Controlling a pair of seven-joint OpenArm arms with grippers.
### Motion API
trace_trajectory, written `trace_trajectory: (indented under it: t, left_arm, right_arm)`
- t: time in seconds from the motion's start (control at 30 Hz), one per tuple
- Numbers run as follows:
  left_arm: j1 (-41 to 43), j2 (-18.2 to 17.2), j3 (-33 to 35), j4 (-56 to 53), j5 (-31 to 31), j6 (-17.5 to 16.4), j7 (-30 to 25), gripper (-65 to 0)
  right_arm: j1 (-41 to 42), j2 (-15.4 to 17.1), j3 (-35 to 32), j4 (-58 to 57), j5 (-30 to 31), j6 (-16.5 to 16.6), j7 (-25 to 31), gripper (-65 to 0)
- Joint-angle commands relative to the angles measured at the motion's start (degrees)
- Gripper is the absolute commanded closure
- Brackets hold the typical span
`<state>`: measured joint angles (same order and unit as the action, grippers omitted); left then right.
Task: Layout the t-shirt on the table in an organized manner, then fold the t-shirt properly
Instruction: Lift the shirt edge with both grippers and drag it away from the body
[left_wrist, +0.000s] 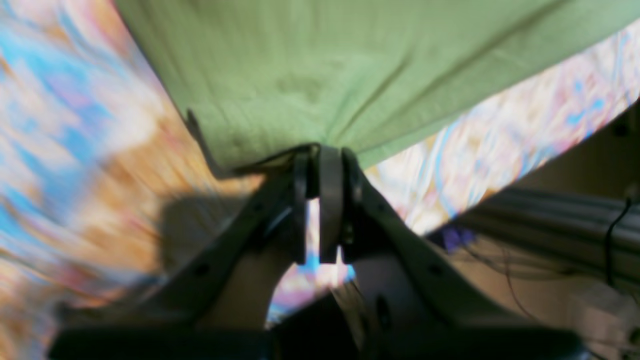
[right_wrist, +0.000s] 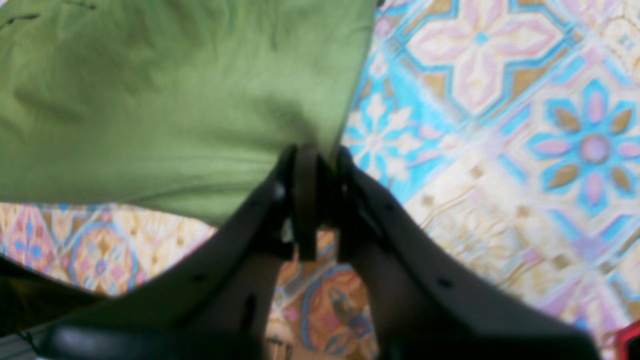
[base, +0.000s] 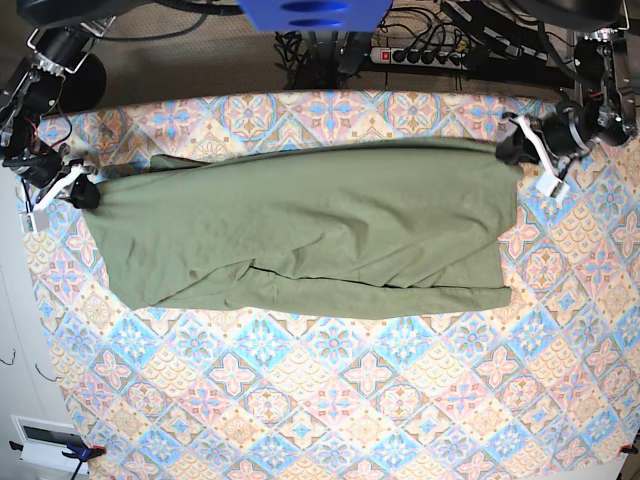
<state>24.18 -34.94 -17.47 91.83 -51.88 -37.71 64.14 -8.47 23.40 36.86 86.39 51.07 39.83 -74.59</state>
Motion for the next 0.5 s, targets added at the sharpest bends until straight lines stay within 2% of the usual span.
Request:
trace_trajectory:
  t: [0.0, 0.13, 0.3, 0.47]
  left_arm:
    - [0.12, -1.15, 0.46, -0.54, -0.65, -0.04, -0.45, 0.0]
    - [1.97, -1.33, 4.33, -1.24, 1.11, -0.04, -0.45, -0.8]
    - [2.58, -3.44, 8.82, -1.33, 2.78, -0.04, -0.45, -8.9]
    - [5.84, -3.26, 3.8, -1.41, 2.25, -0.04, -0.45, -17.7]
  right_arm:
    - [-0.1, 1.44, 0.46, 1.04, 0.4, 0.17, 0.96, -5.2]
    - [-0.81, 1.44, 0.46, 1.04, -1.71, 0.17, 0.96, -5.2]
    - [-0.63, 1.44, 0.46, 1.04, -6.01, 0.17, 0.96, -5.2]
    - [-0.63, 1.35, 0.37, 1.04, -6.01, 0.17, 1.05, -5.2]
